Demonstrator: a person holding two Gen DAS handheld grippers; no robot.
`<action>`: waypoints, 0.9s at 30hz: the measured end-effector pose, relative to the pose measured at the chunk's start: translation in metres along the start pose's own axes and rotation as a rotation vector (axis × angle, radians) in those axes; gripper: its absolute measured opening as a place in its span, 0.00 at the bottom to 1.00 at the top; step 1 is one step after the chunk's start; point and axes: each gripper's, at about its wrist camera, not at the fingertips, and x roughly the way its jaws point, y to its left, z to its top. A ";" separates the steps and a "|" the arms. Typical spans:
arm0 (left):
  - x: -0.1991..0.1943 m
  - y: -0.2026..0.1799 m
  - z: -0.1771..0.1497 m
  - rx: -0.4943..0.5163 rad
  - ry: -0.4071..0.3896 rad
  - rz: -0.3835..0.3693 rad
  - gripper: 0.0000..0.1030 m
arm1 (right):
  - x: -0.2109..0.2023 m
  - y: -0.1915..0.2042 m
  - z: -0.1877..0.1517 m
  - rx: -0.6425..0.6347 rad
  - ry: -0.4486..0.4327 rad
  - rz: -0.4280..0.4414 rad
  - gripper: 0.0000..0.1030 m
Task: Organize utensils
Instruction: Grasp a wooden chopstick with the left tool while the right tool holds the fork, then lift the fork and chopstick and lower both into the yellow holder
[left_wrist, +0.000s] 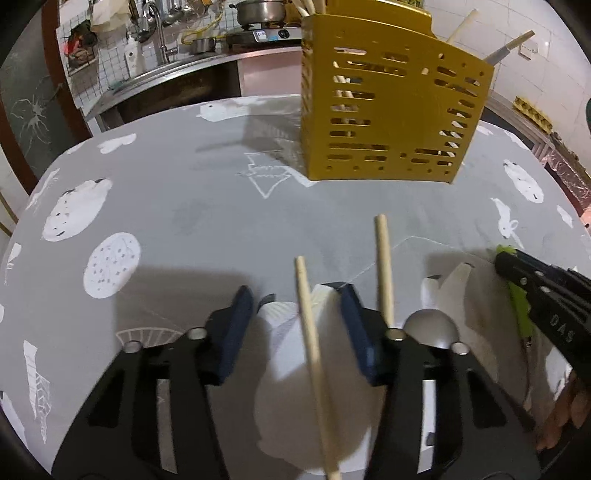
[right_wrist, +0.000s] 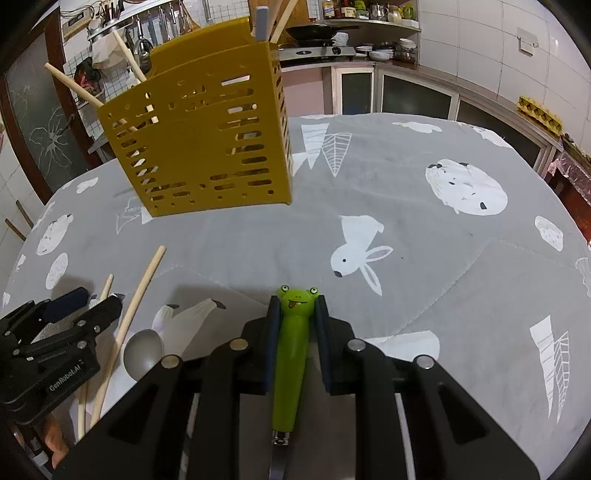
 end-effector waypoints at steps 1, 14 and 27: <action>0.000 -0.002 0.001 0.002 0.006 -0.007 0.31 | 0.000 0.000 0.000 -0.001 -0.001 0.000 0.19; 0.004 -0.006 0.011 -0.018 0.048 0.038 0.05 | -0.003 -0.001 -0.002 0.010 -0.013 0.007 0.19; -0.026 0.014 0.011 -0.072 -0.060 -0.054 0.04 | -0.043 -0.003 0.006 0.022 -0.129 0.023 0.18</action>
